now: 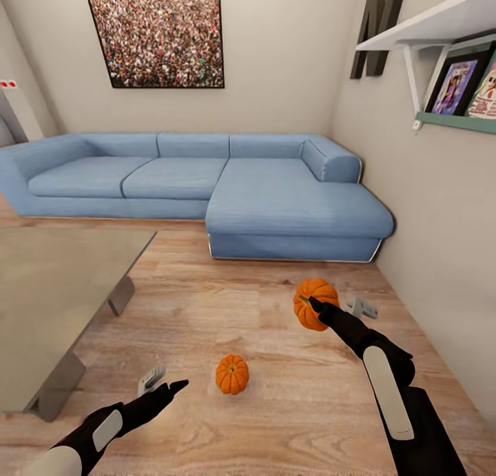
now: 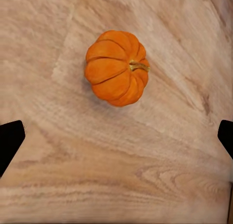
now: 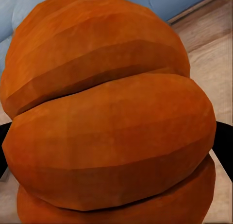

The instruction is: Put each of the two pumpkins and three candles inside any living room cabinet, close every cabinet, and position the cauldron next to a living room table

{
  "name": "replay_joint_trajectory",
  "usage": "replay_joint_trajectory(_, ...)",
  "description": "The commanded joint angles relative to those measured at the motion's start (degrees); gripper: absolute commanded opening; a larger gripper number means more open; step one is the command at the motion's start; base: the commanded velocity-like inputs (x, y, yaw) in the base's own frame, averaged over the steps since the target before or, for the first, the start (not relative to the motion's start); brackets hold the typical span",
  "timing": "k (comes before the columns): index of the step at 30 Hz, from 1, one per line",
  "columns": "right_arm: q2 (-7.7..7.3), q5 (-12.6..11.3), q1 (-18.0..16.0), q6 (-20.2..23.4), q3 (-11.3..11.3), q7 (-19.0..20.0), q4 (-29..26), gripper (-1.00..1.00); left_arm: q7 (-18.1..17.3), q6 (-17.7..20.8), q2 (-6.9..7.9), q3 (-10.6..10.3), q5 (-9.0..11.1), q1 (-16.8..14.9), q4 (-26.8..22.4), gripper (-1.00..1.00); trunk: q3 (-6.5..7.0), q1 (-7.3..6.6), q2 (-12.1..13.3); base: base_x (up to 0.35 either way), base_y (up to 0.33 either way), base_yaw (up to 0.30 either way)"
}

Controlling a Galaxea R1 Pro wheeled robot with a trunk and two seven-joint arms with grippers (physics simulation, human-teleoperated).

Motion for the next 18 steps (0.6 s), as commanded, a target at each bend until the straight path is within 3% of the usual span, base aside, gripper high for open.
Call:
replay_joint_trajectory(1,0.04,-0.9,0.0,0.2,-0.1,-0.3,-0.1,-1.0,-0.1,0.4,0.06,-0.3,0.6,0.0,-0.1,1.0,-0.28,0.01,0.0,0.0,0.0,0.0)
replay_joint_trajectory(4,0.07,-0.9,0.0,0.2,-0.1,-0.3,-0.1,-1.0,-1.5,0.5,0.08,-0.3,0.6,0.0,0.0,1.0,-0.94,0.09,-0.1,0.0,0.0,0.0)
replay_joint_trajectory(7,0.04,-0.9,0.0,0.2,-0.1,-0.2,-0.1,-1.0,-5.1,0.7,0.46,-0.2,0.6,0.0,0.0,1.0,-1.61,0.16,-0.1,0.0,0.0,0.0)
replay_joint_trajectory(12,0.02,-0.9,-0.1,0.1,-0.2,-0.2,-0.1,-1.0,-9.2,5.7,2.77,-0.1,1.8,-0.3,-0.2,1.0,-2.71,0.29,-0.2,0.0,0.0,0.0)
replay_joint_trajectory(14,0.02,-0.9,-0.1,0.1,-0.3,-0.2,-0.1,-1.0,-9.8,9.1,4.15,-0.1,5.1,-0.7,-0.5,1.0,-3.16,0.34,-0.2,0.0,0.0,0.0)
replay_joint_trajectory(17,0.01,-0.9,0.0,0.1,-0.3,-0.2,-0.1,-1.0,-10.1,13.3,8.07,-0.2,11.9,-1.6,-0.8,1.0,-3.82,0.42,-0.3,0.0,0.0,0.0)
replay_joint_trajectory(18,0.01,-0.9,-0.1,0.1,-0.3,-0.2,-0.1,-1.0,-10.1,14.1,8.65,-0.2,13.2,-1.8,-0.8,1.0,-4.04,0.45,-0.3,0.0,0.0,0.0)
